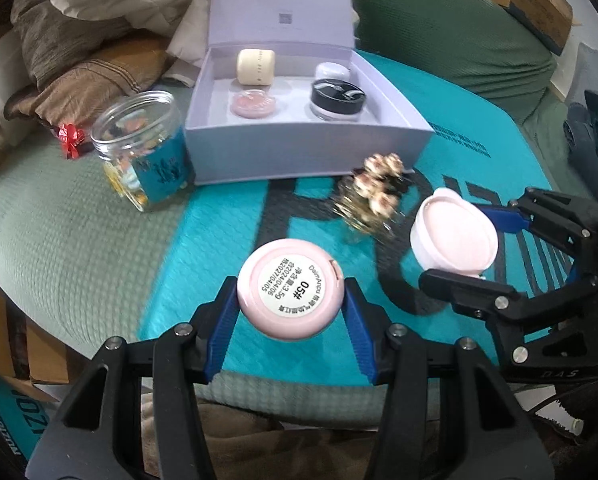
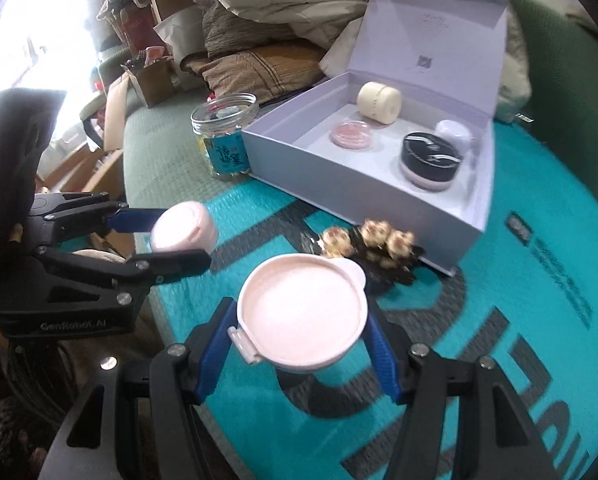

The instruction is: Organize objects

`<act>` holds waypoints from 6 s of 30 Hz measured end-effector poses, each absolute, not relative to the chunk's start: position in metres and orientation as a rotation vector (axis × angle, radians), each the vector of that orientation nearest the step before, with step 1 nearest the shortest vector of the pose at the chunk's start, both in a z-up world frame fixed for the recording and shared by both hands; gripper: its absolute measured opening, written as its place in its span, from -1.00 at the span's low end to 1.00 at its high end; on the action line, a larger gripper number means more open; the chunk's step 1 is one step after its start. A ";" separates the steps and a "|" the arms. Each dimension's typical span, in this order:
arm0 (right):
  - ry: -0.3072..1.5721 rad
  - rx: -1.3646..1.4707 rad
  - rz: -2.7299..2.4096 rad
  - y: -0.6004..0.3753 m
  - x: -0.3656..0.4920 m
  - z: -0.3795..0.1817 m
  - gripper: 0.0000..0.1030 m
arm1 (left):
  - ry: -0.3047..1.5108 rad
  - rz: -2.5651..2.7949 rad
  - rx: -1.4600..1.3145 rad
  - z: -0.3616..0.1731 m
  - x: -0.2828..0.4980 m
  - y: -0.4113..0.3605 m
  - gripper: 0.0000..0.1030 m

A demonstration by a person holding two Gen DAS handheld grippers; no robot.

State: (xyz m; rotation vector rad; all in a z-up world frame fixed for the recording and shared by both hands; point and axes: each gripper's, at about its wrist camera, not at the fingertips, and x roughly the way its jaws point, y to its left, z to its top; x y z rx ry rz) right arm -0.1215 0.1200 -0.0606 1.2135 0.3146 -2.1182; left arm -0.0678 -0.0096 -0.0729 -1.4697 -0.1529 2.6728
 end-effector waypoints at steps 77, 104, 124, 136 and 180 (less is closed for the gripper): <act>0.353 1.140 -2.180 0.122 -0.290 -0.049 0.23 | 0.063 2.669 -1.610 -0.078 -0.263 -0.024 -0.04; 0.298 1.213 -2.251 0.123 -0.328 -0.073 0.23 | 0.110 2.624 -1.657 -0.097 -0.315 -0.027 -0.04; 0.288 1.129 -2.350 0.129 -0.351 -0.049 0.23 | 0.095 2.637 -1.609 -0.071 -0.328 -0.030 -0.04; 0.292 1.158 -2.283 0.123 -0.328 -0.061 0.23 | 0.069 2.617 -1.576 -0.071 -0.325 -0.028 -0.04; 0.400 1.162 -2.271 0.108 -0.303 -0.073 0.23 | 0.107 2.651 -1.579 -0.081 -0.313 -0.010 0.05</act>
